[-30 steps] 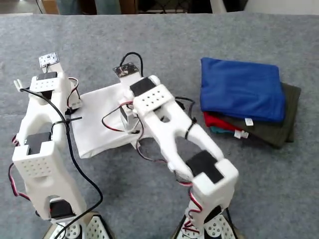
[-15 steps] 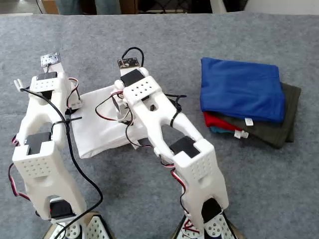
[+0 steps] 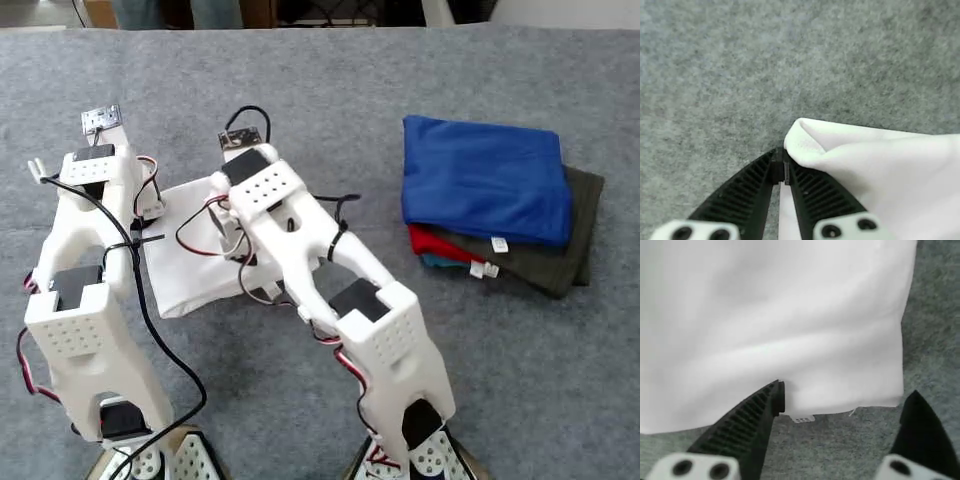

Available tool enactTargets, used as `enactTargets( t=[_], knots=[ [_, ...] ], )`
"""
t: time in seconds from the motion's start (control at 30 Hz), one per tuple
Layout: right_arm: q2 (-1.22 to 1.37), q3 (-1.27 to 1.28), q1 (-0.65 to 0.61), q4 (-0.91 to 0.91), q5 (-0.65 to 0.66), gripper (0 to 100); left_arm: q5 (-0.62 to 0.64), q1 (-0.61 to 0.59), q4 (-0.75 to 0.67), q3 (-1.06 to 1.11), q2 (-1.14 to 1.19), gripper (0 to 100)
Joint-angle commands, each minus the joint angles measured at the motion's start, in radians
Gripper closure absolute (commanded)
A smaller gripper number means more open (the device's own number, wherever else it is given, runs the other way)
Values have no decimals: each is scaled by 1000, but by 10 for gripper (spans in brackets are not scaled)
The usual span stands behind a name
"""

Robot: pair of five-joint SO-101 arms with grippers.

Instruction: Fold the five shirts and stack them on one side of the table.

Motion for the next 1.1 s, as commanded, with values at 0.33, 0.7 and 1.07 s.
enactTargets(
  t=[0.33,0.7,1.07],
  knots=[
    [125,-38,17,-55,-37,617,-8,-28,15,-19,-8,971],
    [180,-59,18,-34,2,909,-8,-33,15,-19,-8,971],
    [182,-88,72,41,29,914,-8,-35,17,-19,-8,971]
  ],
)
